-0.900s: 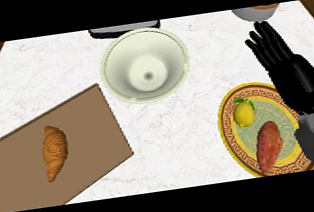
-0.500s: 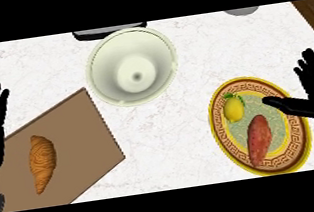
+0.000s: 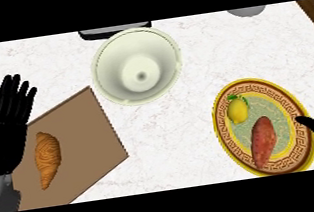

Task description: Pick the sweet potato from the plate and place it in the bowl

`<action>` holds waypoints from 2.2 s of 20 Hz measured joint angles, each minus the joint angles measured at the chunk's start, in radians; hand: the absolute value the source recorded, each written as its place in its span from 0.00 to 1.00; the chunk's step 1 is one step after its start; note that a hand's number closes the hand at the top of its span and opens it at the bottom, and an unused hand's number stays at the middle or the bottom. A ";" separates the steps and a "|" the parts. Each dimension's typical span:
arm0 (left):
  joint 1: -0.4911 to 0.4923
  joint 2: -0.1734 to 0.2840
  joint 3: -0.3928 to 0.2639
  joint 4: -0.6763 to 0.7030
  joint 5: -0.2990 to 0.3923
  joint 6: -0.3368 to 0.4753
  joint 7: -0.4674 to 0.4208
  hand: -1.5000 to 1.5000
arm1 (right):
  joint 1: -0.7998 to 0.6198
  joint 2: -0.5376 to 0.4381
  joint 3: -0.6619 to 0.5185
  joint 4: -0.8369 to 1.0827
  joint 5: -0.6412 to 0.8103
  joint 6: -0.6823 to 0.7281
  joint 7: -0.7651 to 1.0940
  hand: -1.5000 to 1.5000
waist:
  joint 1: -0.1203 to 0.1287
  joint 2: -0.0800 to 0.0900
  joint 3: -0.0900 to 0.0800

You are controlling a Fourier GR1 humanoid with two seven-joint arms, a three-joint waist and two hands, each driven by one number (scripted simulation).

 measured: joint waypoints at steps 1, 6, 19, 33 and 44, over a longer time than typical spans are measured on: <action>-0.005 -0.004 -0.003 0.001 0.001 -0.007 -0.001 0.50 | -0.002 -0.031 0.013 -0.010 0.026 0.011 0.056 0.00 | 0.005 0.000 0.000; -0.011 -0.016 -0.018 0.000 0.003 -0.025 -0.001 0.50 | -0.025 -0.200 0.074 -0.028 0.004 0.256 0.303 0.00 | 0.029 0.002 -0.001; -0.036 -0.030 -0.009 0.033 0.003 -0.058 0.000 0.50 | -0.270 -0.360 0.176 -0.038 -0.412 0.791 0.721 0.00 | 0.044 0.002 0.003; 0.002 -0.049 0.030 0.012 -0.022 -0.081 0.002 0.50 | -0.266 -0.311 0.283 -0.166 -0.421 0.694 0.794 0.00 | 0.025 -0.004 0.004; 0.018 -0.078 0.047 0.019 -0.053 -0.112 -0.009 0.50 | -0.165 -0.246 0.350 -0.238 -0.199 0.609 0.743 0.00 | 0.023 -0.003 0.004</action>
